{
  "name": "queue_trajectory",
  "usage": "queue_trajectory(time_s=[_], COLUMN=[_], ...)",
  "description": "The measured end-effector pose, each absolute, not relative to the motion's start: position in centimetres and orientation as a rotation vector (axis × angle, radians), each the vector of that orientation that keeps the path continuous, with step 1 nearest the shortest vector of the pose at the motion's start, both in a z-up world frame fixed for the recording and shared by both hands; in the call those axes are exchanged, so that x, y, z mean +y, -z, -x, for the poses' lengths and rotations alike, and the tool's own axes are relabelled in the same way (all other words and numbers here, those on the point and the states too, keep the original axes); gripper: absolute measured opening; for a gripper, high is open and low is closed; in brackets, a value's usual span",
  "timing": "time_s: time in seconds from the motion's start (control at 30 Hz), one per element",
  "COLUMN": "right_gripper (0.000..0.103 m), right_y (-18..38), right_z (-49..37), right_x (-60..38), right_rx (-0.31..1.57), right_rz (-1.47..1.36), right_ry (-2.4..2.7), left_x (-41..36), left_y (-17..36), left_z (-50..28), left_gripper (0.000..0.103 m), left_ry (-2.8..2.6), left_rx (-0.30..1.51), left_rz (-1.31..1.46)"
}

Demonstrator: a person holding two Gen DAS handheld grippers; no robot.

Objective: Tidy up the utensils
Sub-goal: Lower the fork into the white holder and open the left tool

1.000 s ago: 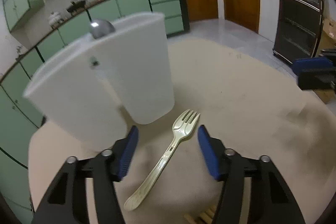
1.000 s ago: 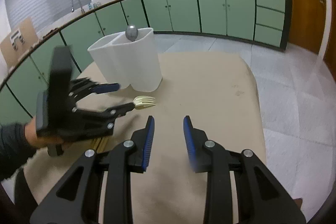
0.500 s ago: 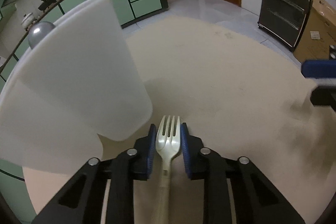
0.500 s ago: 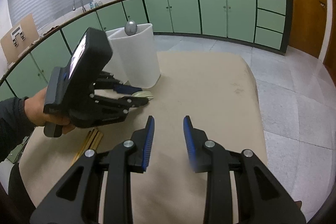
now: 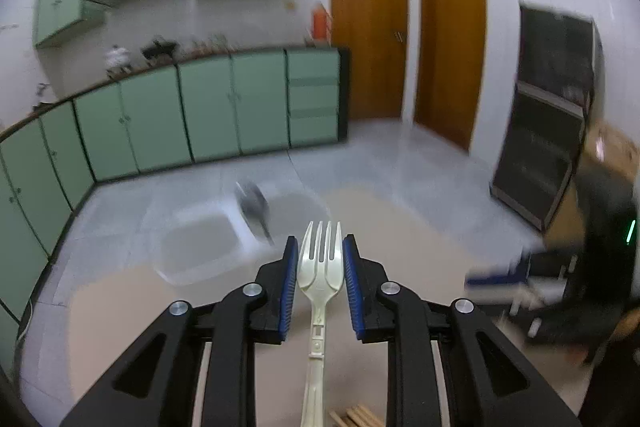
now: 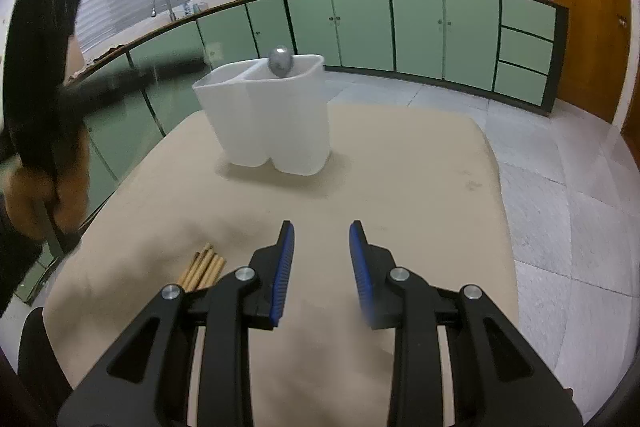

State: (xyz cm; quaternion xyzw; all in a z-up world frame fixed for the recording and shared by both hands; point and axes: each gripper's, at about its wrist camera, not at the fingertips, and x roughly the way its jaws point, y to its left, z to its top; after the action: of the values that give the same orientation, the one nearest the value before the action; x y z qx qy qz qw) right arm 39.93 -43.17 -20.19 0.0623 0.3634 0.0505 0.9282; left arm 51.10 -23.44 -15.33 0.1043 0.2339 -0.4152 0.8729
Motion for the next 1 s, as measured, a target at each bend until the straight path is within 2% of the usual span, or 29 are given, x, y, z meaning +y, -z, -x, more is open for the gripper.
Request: queue_trajectory(time_s=[0.13, 0.3, 0.8, 1.0], right_gripper=[0.029, 0.029, 0.029, 0.030], right_y=[19.3, 18.7, 19.2, 18.8], right_z=[-40.2, -40.2, -40.9, -40.7], right_x=[-42.3, -42.1, -43.9, -44.0], right_rx=[0.735, 0.727, 0.746, 0.733], right_rz=[-0.108, -0.104, -0.154, -0.176], right_ry=[-0.116, -0.123, -0.117, -0.128], left_x=[-22.7, -21.7, -23.3, -23.8], left_y=[11.6, 10.2, 13.6, 15.9], left_z=[-53.1, -57.6, -64.1, -63.3], left_gripper=[0.023, 0.023, 0.023, 0.024], left_ry=[0.820, 0.761, 0.620, 0.581], left_rx=[0.397, 0.371, 0.252, 0.240], left_rz=[-0.151, -0.021, 0.059, 0.049])
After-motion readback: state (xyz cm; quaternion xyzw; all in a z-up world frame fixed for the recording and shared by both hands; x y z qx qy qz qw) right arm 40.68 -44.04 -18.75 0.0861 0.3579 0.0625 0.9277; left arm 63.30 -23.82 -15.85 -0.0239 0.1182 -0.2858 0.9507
